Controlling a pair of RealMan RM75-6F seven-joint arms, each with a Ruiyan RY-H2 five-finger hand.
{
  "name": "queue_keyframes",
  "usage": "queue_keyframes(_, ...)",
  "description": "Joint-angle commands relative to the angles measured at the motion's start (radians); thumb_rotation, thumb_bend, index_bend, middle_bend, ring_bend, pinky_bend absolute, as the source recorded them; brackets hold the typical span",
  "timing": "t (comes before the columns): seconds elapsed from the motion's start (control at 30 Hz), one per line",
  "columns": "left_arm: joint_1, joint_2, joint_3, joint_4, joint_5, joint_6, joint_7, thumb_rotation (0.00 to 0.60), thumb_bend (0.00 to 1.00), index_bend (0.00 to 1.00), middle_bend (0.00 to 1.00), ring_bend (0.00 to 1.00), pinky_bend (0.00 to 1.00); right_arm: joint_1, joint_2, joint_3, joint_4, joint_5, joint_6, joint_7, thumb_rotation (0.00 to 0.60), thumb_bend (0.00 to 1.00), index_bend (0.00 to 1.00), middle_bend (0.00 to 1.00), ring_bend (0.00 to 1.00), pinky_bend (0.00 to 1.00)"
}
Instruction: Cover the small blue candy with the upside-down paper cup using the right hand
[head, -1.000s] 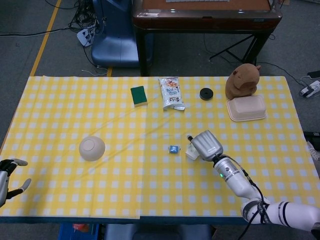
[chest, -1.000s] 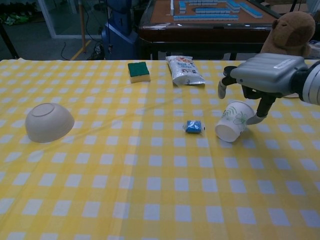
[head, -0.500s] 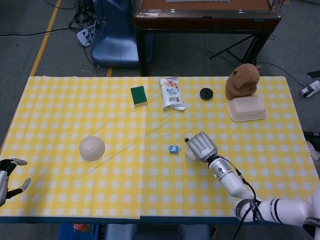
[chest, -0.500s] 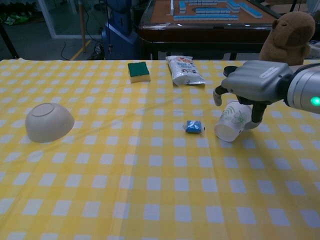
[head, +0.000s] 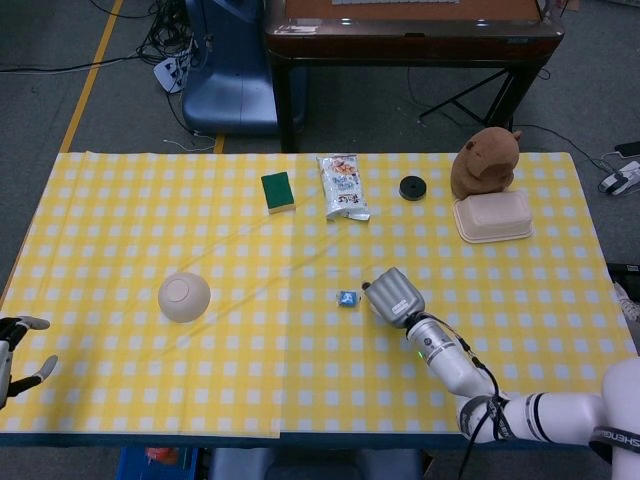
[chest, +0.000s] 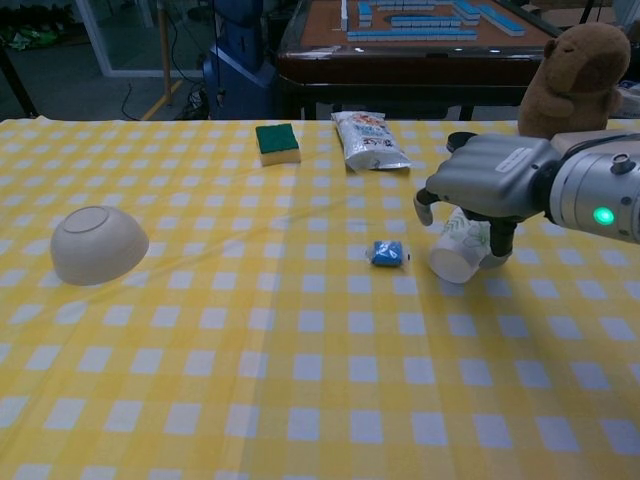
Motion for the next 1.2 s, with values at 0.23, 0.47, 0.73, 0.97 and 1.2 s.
queue_keyframes(0.23, -0.001, 0.002, -0.003, -0.003, -0.008, -0.005, 0.001, 0.6, 0.25, 0.46, 0.38, 0.3, 0.42, 0.014, -0.024, -0.009, 0.028, 0.01, 0.006, 0.023, 0.6, 0.11, 0.41, 1.0, 0.99, 0.96)
queue_keyframes(0.47, -0.001, 0.004, -0.004, -0.003, -0.011, -0.008, -0.003, 0.6, 0.25, 0.46, 0.38, 0.3, 0.42, 0.015, -0.017, -0.01, 0.034, -0.001, 0.008, 0.07, 0.6, 0.16, 0.52, 1.0, 0.99, 0.96)
queue_keyframes(0.73, -0.002, 0.004, -0.005, -0.002, -0.015, -0.011, -0.006, 0.6, 0.25, 0.46, 0.38, 0.3, 0.42, -0.033, 0.047, 0.03, -0.018, -0.114, 0.04, 0.28, 0.6, 0.18, 0.52, 1.0, 0.99, 0.96)
queue_keyframes(0.97, -0.003, 0.002, -0.005, -0.004, -0.015, -0.012, 0.002, 0.6, 0.25, 0.46, 0.38, 0.3, 0.42, -0.105, 0.085, 0.091, -0.027, -0.292, 0.031, 0.705, 0.6, 0.24, 0.52, 1.0, 0.99, 0.96)
queue_keyframes(1.2, -0.002, 0.004, -0.004, -0.008, -0.016, -0.012, 0.004, 0.6, 0.25, 0.46, 0.38, 0.3, 0.42, -0.146, 0.039, 0.115, 0.106, -0.489, 0.002, 1.252, 0.6, 0.24, 0.52, 1.0, 0.99, 0.96)
